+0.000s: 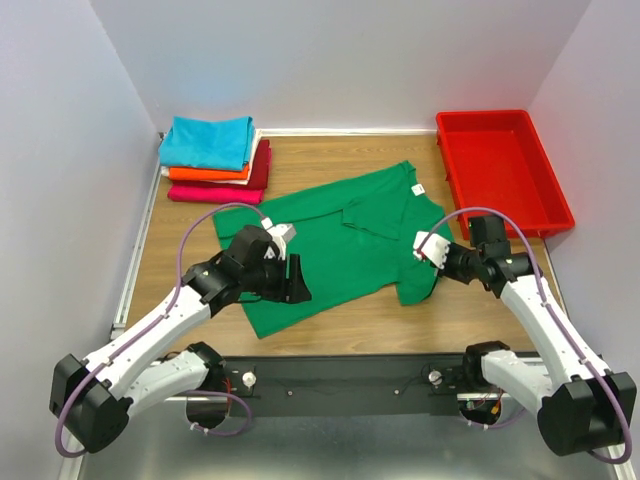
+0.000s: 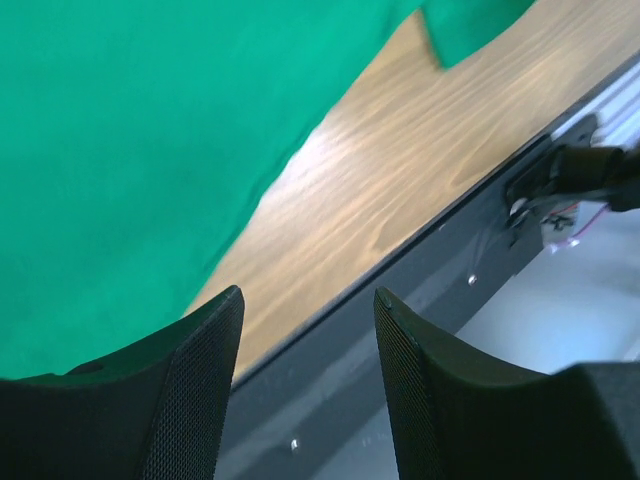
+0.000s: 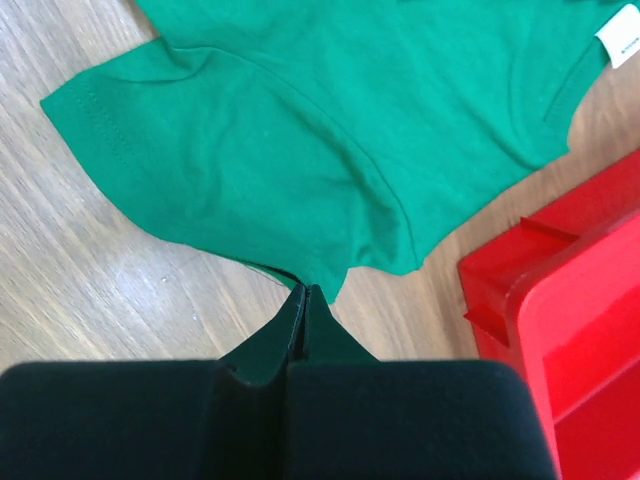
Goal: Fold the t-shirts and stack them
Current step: Fold the tshirt
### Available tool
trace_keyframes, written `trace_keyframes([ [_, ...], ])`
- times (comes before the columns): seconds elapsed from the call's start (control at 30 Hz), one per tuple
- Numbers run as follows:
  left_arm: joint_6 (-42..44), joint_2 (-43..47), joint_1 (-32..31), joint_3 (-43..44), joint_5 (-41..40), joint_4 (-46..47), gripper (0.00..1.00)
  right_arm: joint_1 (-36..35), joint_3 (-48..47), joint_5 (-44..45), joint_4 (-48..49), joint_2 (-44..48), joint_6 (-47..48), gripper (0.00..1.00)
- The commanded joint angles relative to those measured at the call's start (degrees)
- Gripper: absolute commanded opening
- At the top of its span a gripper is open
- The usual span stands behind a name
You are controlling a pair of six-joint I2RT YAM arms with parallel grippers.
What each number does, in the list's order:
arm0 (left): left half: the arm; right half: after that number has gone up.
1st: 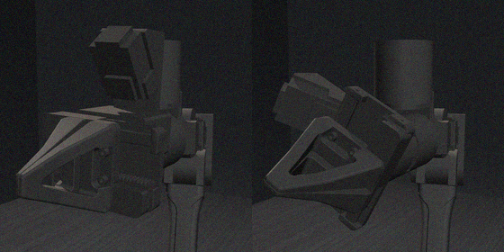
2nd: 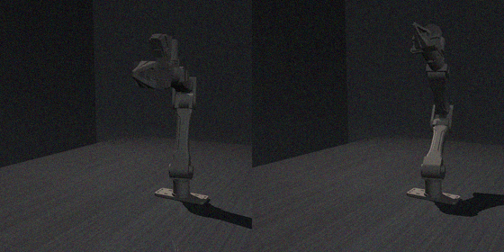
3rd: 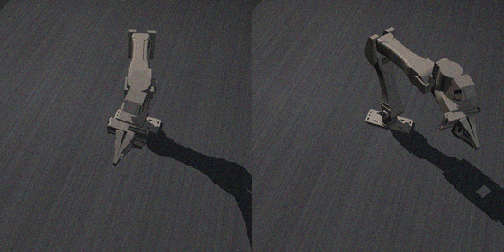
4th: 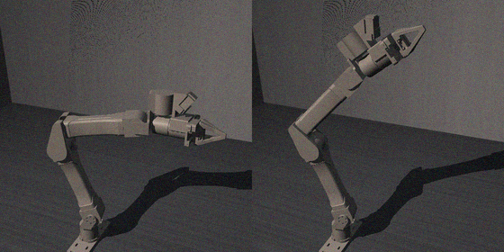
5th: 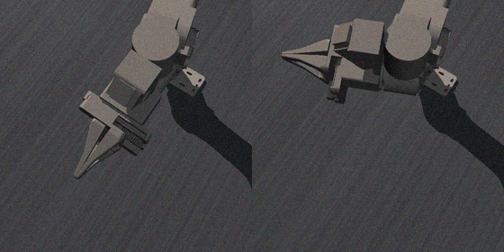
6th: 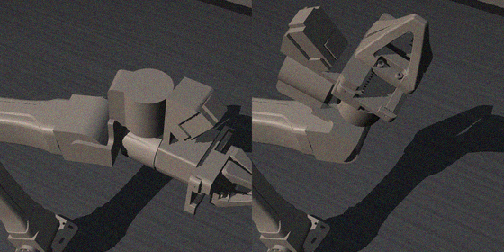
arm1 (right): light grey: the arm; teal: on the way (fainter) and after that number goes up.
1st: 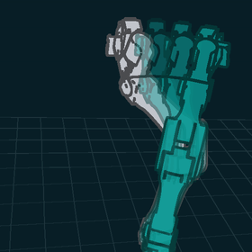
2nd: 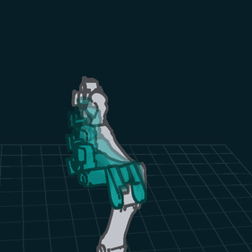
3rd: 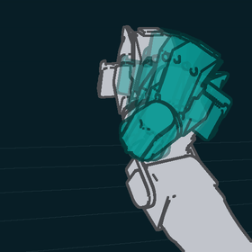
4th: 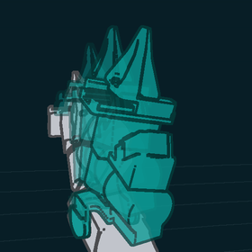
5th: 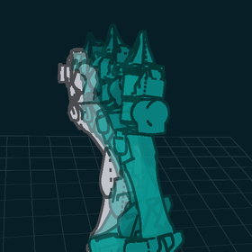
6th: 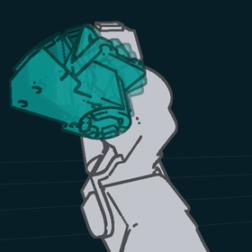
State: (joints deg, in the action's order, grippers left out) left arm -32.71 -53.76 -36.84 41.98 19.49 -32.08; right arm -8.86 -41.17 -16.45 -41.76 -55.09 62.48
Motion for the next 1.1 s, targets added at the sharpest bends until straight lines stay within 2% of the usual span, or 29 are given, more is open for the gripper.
trace_keyframes([
  [0.0, -4.5, -0.5, -2.7, -1.5, -4.6, -6.2, 0.63, 0.5, -1.1, -2.6, 0.4, -0.9, -1.8, 0.01],
  [0.1, -5.3, -0.7, -3.2, -2.7, -4.4, -6.0, 0.62, 0.5, -0.6, -4.4, -0.6, -0.4, -1.0, 0.01],
  [0.23, -5.9, -0.7, -4.4, -4.5, -3.8, -5.2, 0.63, 0.5, 1.7, -5.5, -6.4, 0.5, 6.8, 0.01],
  [0.37, -6.0, -0.3, -4.6, -5.2, -3.5, -5.0, 0.63, 0.5, 3.8, -2.1, -12.0, -1.5, 10.5, 0.01],
  [0.53, -5.3, -1.9, -4.7, -5.1, -3.1, -4.1, 0.63, 0.6, 5.8, 1.7, -11.9, -5.4, 13.4, 0.01],
  [0.67, -5.0, -2.8, -4.8, -4.8, -2.9, -3.2, 0.63, 0.6, 5.5, 3.1, -9.8, -10.2, 14.2, 0.09],
  [0.73, -4.8, -2.9, -4.8, -4.8, -3.0, -3.0, 0.63, 0.6, 4.3, 4.8, -9.7, -13.4, 14.3, 0.20],
  [0.77, -4.8, -2.8, -4.8, -4.8, -3.0, -2.9, 0.63, 0.6, 3.9, 5.5, -9.7, -13.9, 14.3, 0.32],
  [0.83, -4.7, -2.7, -4.8, -5.1, -3.0, -2.7, 0.63, 0.6, 3.3, 6.7, -9.9, -14.4, 14.8, 0.40],
  [0.87, -4.7, -2.6, -4.8, -5.3, -3.0, -2.6, 0.63, 0.7, 2.9, 7.0, -10.0, -14.0, 15.2, 0.48],
  [1.07, -4.7, -2.1, -4.8, -6.2, -2.9, -1.8, 0.63, 0.7, 3.2, 7.7, -10.3, -12.3, 19.0, 0.56],
])
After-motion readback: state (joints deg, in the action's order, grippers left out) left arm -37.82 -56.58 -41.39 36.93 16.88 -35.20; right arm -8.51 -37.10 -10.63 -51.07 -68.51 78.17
